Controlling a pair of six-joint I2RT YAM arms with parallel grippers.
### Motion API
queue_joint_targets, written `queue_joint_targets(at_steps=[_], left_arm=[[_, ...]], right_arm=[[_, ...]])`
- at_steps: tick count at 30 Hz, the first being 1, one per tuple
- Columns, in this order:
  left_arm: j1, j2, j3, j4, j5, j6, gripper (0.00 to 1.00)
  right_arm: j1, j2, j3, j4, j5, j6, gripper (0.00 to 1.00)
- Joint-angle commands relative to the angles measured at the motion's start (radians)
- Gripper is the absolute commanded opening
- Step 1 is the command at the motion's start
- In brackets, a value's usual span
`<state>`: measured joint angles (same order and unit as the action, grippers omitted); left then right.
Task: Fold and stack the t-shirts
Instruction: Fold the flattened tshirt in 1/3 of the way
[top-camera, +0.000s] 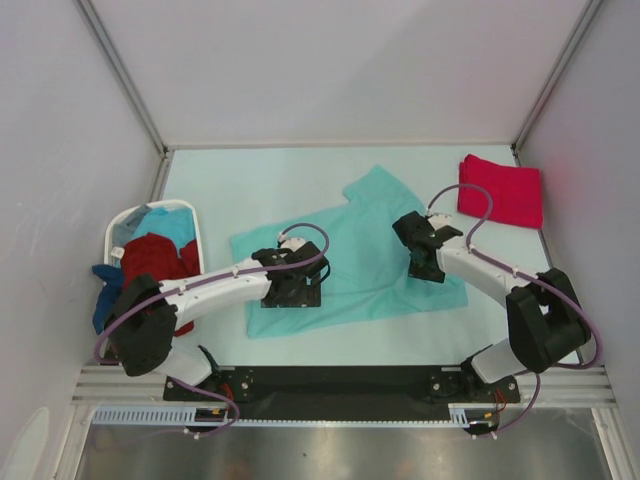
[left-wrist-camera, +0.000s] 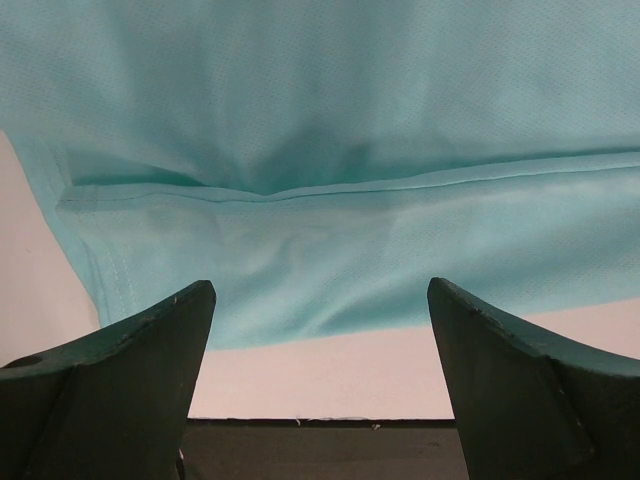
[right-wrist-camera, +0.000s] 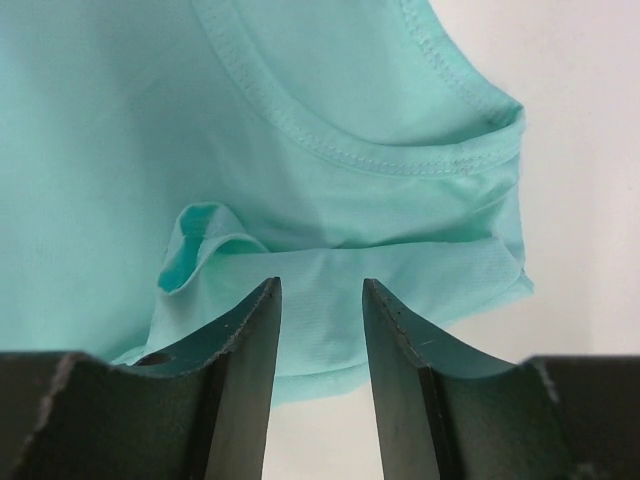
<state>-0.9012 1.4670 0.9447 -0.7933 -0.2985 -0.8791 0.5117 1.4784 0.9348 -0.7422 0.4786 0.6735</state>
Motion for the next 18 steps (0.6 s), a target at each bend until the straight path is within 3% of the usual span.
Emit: queue_joint_targets(at_steps=[1, 11, 18], left_arm=[[-0.005, -0.005, 0.028, 0.017, 0.012, 0.023, 0.94], [-0.005, -0.020, 0.019, 0.014, 0.010, 0.025, 0.94], [-0.005, -0.033, 0.005, 0.012, 0.009, 0.019, 0.94]], right_arm=[[0.031, 0.003, 0.007, -0.008, 0.012, 0.040, 0.44], [0.103, 0.043, 0.001, -0.005, 0.009, 0.083, 0.47], [0.087, 0.085, -0.021, 0.026, 0.009, 0.072, 0.47]])
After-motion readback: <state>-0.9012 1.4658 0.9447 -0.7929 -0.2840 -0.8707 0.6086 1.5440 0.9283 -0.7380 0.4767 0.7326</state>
